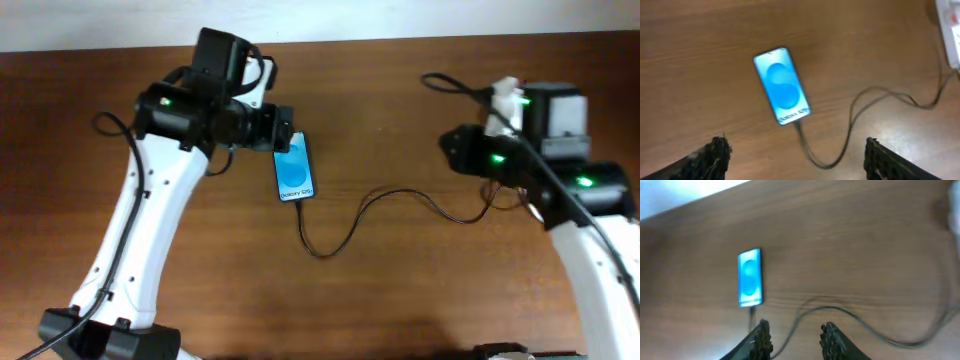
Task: Plug charger to phone and switch on socket
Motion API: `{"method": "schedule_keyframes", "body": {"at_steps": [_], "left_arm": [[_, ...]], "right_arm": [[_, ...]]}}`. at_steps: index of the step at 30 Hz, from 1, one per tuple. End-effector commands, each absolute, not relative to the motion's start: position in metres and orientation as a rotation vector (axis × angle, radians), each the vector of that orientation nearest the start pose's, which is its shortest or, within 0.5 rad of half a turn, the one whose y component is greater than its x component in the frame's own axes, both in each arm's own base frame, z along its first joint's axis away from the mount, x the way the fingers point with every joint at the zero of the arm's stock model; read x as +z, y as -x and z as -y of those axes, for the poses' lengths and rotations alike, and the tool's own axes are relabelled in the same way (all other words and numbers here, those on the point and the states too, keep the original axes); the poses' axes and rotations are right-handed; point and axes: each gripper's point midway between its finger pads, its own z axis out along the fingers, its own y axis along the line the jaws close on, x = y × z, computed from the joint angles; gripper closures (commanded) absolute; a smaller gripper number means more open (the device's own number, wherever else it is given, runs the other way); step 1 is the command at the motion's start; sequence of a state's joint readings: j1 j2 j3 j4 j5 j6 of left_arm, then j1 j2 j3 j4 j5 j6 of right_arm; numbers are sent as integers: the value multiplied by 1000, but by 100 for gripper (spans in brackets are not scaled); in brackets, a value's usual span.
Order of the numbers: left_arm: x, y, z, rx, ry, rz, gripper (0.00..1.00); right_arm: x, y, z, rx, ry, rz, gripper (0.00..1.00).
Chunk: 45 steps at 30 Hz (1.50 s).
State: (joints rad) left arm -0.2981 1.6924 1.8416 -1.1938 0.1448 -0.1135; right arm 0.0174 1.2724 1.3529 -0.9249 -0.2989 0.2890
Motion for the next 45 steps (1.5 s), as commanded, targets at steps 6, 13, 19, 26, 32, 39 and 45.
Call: {"method": "schedule_keyframes", "body": {"at_steps": [6, 13, 19, 26, 32, 39, 45], "left_arm": [[265, -399, 92, -220, -146, -2602, 1], [264, -400, 88, -187, -136, -2604, 1], [264, -400, 88, -187, -136, -2605, 0], [264, -400, 88, -187, -136, -2605, 1], [264, -400, 88, -187, -136, -2605, 1], [264, -400, 88, -187, -136, -2605, 0], [264, -400, 88, -187, -136, -2605, 0]], "right_arm": [[225, -336, 107, 299, -815, -2405, 60], [159, -368, 206, 236, -1035, -2331, 48], [150, -412, 233, 245, -877, -2231, 30], [63, -446, 229, 258, -759, -2345, 28], [25, -448, 222, 215, -775, -2422, 27], [-1, -462, 205, 223, -688, -2455, 27], [1, -465, 207, 201, -679, -2445, 26]]}}
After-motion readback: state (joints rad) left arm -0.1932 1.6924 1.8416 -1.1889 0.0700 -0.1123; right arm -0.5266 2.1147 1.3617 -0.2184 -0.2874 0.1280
